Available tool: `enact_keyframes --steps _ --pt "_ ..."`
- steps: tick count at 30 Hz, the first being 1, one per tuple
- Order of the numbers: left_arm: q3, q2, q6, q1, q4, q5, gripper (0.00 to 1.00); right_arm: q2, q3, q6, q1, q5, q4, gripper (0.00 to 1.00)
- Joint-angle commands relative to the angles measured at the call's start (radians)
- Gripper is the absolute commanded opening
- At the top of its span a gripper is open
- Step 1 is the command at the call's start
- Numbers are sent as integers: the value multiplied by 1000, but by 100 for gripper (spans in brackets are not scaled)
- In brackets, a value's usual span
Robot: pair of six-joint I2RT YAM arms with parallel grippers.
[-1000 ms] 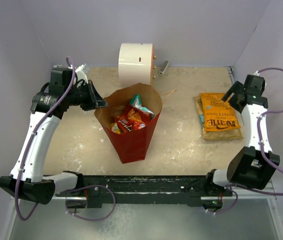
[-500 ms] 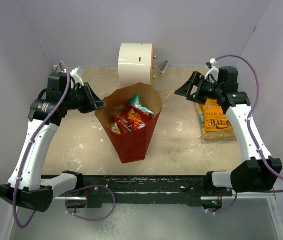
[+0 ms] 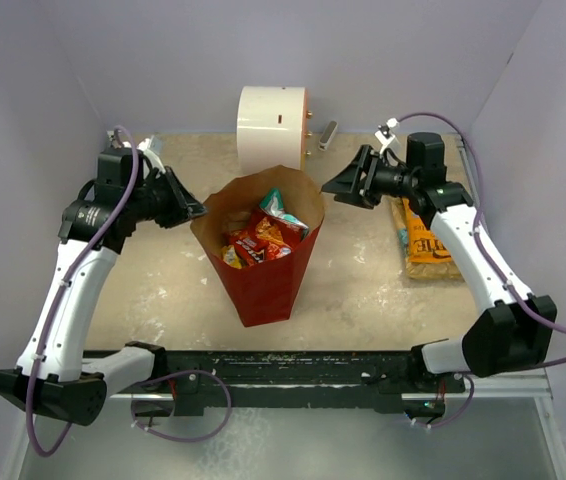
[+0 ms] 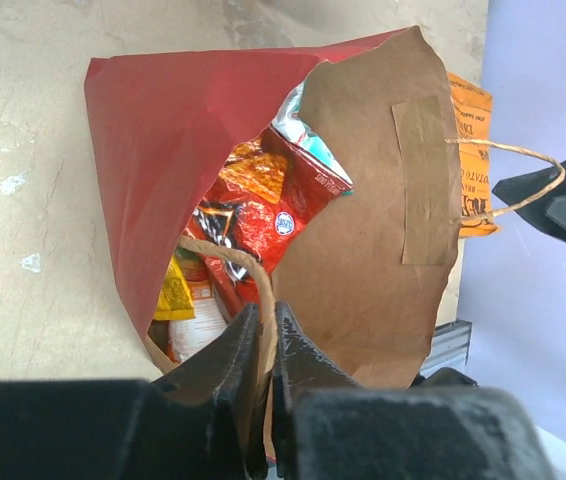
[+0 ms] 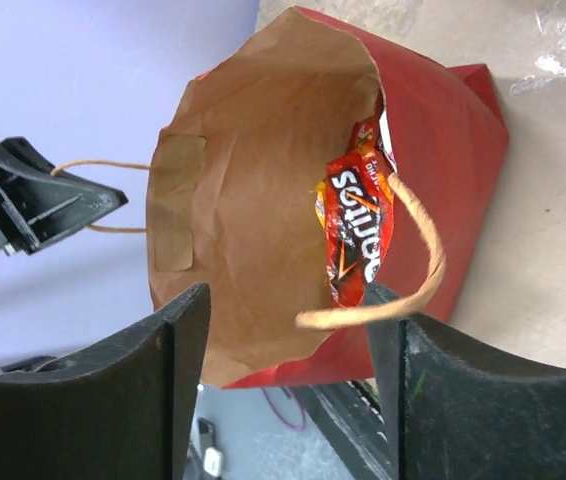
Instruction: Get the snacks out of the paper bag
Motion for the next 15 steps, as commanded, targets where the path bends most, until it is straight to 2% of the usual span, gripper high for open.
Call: enact_keyframes --steps 1,2,3,5,7,11,15 --pt "33 23 -16 4 58 -22 8 26 37 20 22 3 52 59" --pt "39 30 -17 6 59 -21 4 27 47 6 26 16 37 52" --pt "49 37 -18 8 57 -22 0 28 55 -9 28 28 18 39" --pt "68 46 -16 10 52 -30 0 32 63 -29 29 42 -8 12" --pt "101 53 -10 22 32 -39 0 40 77 -42 31 34 -28 2" --pt "192 69 36 45 -15 -101 0 63 122 -90 83 4 -27 0" --pt "347 122 108 74 -94 -172 0 118 219 -149 181 25 -88 0"
